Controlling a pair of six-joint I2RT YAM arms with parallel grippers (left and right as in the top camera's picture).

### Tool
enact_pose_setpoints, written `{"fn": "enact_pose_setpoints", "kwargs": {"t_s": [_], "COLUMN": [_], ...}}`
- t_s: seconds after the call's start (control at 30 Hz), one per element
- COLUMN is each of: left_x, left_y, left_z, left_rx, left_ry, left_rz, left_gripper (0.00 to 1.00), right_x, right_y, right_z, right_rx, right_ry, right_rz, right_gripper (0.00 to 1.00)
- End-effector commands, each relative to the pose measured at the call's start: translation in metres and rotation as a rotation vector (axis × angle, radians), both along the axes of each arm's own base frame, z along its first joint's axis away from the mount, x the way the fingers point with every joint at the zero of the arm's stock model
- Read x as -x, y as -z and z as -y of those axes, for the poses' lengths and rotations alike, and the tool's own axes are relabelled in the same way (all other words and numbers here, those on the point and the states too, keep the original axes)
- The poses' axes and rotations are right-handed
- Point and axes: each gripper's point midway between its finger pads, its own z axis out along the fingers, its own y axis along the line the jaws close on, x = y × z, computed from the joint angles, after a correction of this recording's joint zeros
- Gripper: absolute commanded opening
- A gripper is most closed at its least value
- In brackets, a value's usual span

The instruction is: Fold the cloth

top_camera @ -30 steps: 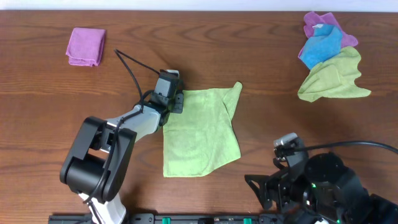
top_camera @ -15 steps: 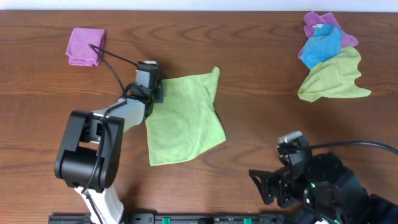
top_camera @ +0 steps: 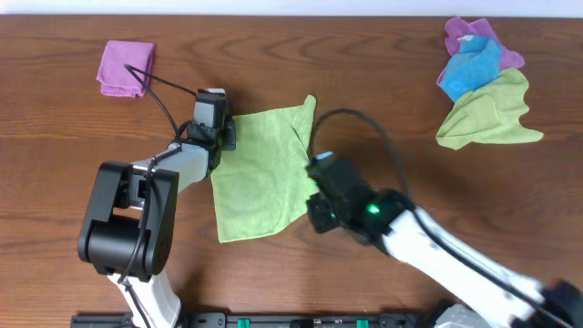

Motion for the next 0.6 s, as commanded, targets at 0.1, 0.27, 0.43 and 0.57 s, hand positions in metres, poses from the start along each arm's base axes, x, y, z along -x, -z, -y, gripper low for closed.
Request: {"fn": "enact_pose_setpoints", "kwargs": {"t_s": [0.1, 0.27, 0.43, 0.57], "left_x": [0.022, 0.022, 0.022, 0.022], "left_y": [0.034, 0.034, 0.034, 0.034], "left_z": [-0.006, -0.006, -0.006, -0.006], "left_rx": [-0.025, -0.025, -0.025, -0.025], "left_ry": [0.008, 0.008, 0.008, 0.008], "left_rz": [-0.109, -0.109, -0.109, -0.109], "left_gripper": [0.05, 0.06, 0.06, 0.06], "right_x": [-0.005, -0.020, -0.034, -0.042], "right_y": [0.032, 0.036, 0.050, 0.061], "right_z": [-0.007, -0.009, -0.007, -0.007], "right_rx": [0.021, 0.019, 0.028, 0.014], "right_ry": [-0.012, -0.003, 0.011, 0.026], "right_rz": [-0.052, -0.005, 0.006, -0.005], "right_gripper": [0.60, 0.57, 0.51, 0.20]}}
